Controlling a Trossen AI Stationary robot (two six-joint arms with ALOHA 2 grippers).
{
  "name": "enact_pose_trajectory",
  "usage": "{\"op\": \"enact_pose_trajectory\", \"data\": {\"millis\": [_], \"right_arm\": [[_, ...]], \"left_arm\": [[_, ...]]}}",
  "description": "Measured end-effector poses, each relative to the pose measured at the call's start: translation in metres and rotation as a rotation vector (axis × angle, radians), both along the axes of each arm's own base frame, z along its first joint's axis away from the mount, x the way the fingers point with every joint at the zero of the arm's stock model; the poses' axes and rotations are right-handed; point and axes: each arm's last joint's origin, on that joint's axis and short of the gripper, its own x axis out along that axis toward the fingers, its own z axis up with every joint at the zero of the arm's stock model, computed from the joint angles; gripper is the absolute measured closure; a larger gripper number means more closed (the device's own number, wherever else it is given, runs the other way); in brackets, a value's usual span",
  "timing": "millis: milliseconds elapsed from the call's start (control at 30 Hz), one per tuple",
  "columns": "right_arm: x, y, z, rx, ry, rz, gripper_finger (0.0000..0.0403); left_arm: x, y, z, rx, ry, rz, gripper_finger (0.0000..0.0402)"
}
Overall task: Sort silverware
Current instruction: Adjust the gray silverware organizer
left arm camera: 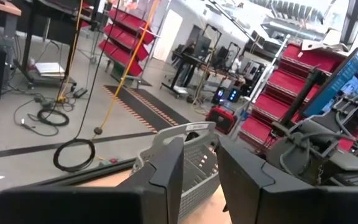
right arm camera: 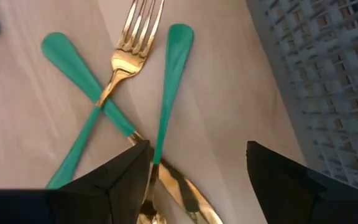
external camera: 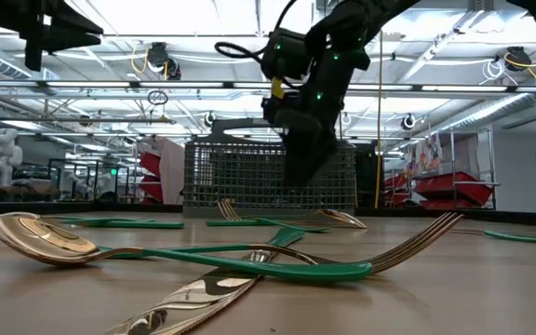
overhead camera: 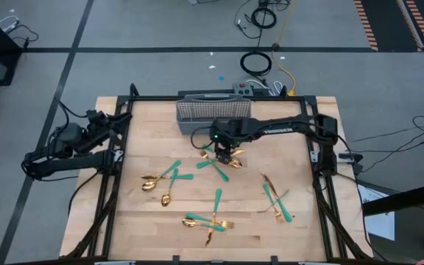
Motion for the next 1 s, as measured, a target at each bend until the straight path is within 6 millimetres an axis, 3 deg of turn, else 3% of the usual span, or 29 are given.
{"op": "enact_pose_trajectory", "data": {"millis": [267, 733, 867, 1000], "right_arm": [[0.005, 0.0, -0.004, 0.003, -0.039, -0.009, 0.0151], [0.007, 0.021, -0.015, 0.003, -0.001, -0.007, 0.0151], [0.01, 0.02, -0.024, -0.037, 0.009, -0.008, 0.0151], [0.013, 0.015, -0.02, -0.042, -0.016, -0.012, 0.0151]], "left_arm": [[0.0, 0.0, -0.003, -0.005, 0.027, 0.0, 0.03], [0.0, 0.0, -0.005, -0.027, 0.035, 0.0, 0.03], [0.0, 0.0, -0.005, -0.022, 0.04, 0.0, 0.03], [0.0, 0.0, -0.005, -0.022, 0.04, 0.0, 0.03]]}}
